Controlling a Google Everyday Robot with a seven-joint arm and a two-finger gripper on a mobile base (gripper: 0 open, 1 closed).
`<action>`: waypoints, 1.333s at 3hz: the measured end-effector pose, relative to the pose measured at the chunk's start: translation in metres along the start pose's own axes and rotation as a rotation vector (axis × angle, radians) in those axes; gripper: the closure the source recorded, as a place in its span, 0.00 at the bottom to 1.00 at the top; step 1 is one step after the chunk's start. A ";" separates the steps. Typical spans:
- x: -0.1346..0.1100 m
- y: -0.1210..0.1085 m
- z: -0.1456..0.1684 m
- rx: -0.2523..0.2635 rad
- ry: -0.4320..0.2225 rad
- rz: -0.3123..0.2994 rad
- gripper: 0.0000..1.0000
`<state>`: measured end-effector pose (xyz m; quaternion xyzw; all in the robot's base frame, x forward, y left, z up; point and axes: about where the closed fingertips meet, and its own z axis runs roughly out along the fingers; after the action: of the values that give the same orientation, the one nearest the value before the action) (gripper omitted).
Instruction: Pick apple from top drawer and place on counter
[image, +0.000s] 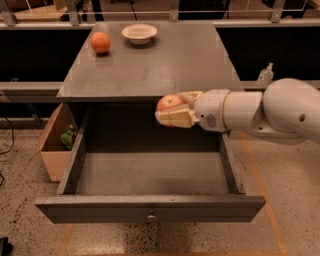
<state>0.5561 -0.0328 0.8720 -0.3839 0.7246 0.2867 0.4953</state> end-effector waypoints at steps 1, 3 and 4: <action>-0.037 -0.035 0.002 0.037 -0.014 -0.071 1.00; -0.074 -0.115 0.056 0.134 -0.059 -0.108 1.00; -0.079 -0.145 0.085 0.181 -0.076 -0.096 0.82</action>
Offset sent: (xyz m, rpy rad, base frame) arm 0.1634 -0.0035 0.0601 -0.0603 -0.1761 -0.0878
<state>0.7373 -0.0228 0.9114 -0.3607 0.7089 0.2102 0.5684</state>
